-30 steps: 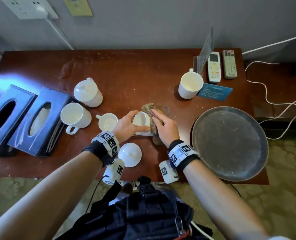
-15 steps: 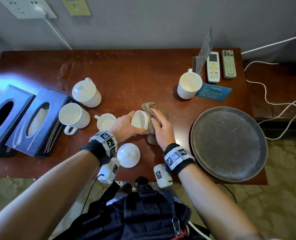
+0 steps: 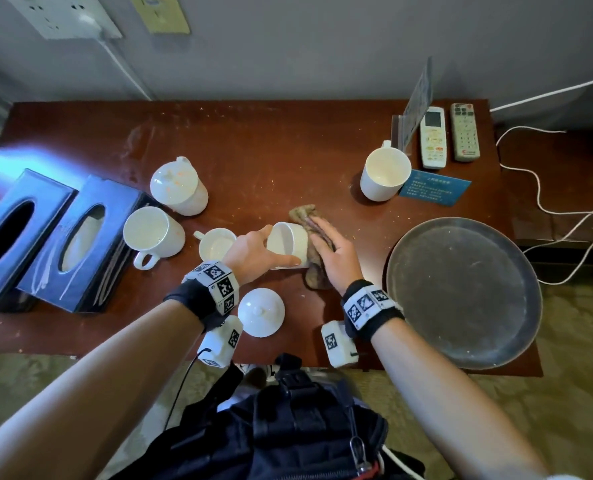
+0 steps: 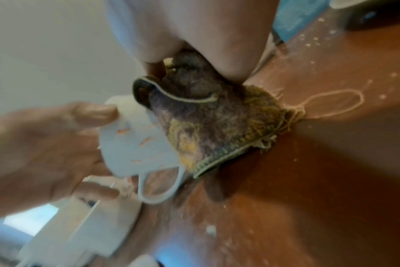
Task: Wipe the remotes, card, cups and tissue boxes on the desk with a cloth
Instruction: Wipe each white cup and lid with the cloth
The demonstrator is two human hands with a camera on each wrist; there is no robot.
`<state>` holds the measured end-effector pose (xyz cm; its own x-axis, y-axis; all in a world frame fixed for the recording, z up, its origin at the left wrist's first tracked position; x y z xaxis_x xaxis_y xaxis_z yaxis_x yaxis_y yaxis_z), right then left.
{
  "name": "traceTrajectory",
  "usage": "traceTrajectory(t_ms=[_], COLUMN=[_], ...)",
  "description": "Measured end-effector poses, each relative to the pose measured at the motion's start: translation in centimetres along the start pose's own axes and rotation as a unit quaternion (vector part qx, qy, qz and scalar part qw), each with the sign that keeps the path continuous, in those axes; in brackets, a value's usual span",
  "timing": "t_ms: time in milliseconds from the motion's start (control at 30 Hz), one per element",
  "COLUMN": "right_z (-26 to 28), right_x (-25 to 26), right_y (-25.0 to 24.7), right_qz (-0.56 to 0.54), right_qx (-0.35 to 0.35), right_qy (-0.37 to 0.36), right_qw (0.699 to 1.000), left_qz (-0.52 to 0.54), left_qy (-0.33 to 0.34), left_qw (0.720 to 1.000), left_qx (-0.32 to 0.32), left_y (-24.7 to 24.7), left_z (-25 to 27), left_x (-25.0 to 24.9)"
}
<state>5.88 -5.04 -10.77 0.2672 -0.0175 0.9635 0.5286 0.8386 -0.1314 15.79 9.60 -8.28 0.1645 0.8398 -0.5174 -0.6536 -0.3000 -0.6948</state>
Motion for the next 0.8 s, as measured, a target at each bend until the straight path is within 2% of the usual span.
traceTrajectory(t_ms=[100,200,267,333,467,533,633,667,800], right_z=[-1.4,-2.5,-2.4,-1.3,0.7,-0.2,-2.4,-2.8,-1.1], right_x=[-0.2,-0.2,0.6,2.2,3.4,2.1,0.7,0.9,3.2], right_y=[-0.6,-0.8,-0.6,-0.1,1.7,1.1,-0.5,-0.7,0.9], right_qz=[0.000,0.015,0.014,0.022,0.050,0.052,0.041,0.053,0.084], right_qx=[-0.012,-0.033,-0.048,-0.053,-0.011,-0.015,-0.055,-0.063,-0.039], right_qy=[0.028,0.041,0.039,0.002,-0.084,-0.059,0.014,0.016,-0.066], right_qw=[1.000,0.999,0.998,0.998,0.995,0.997,0.998,0.996,0.994], left_qz=[-0.013,-0.002,0.005,0.006,0.011,0.009,0.009,0.007,0.018], left_qy=[0.029,0.059,0.054,0.043,0.023,0.022,0.027,0.030,0.017], left_qw=[0.999,0.998,0.998,0.999,0.999,0.999,0.999,0.999,1.000], left_qx=[-0.030,-0.023,-0.021,-0.023,-0.025,-0.022,-0.019,-0.018,-0.018], left_y=[-0.5,-0.1,-0.1,-0.1,-0.1,-0.2,-0.5,-0.5,-0.4], left_z=[-0.1,0.1,0.1,0.1,-0.1,-0.1,-0.2,-0.4,-1.3], left_x=[-0.8,-1.2,-1.1,-1.0,-0.5,-0.3,-0.7,-0.8,-0.2])
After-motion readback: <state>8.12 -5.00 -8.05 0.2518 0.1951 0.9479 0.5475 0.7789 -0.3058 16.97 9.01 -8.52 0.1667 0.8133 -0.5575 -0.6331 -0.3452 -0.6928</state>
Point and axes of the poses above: each hand's wrist, its own z-axis away from the middle knuckle, its own y-axis out of the palm, x = y × z, the point moved 7 cm from there along -z, towards the middle knuckle, and after that the axes turned 6 degrees about -x, right-handed, at the moved point
